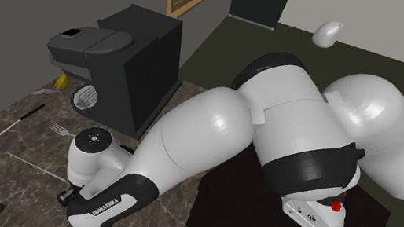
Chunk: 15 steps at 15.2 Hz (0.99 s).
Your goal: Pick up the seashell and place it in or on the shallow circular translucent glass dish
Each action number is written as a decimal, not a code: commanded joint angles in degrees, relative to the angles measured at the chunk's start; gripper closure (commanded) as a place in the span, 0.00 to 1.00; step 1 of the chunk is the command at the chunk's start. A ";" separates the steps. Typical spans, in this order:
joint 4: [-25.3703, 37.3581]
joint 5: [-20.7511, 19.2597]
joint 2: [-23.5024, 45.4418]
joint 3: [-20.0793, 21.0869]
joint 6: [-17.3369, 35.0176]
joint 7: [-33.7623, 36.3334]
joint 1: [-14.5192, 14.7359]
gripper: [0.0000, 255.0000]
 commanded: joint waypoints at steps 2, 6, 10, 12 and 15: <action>0.00 0.00 0.00 0.00 0.00 0.00 0.00 0.00; -4.16 -0.18 -4.35 -0.96 -0.37 -0.11 1.19 0.00; -7.56 -0.55 -8.12 -2.07 -0.92 0.02 2.42 0.00; -7.55 -0.56 -8.12 -2.07 -0.92 0.03 2.42 0.00; -7.55 -0.56 -8.12 -2.07 -0.93 0.03 2.42 0.00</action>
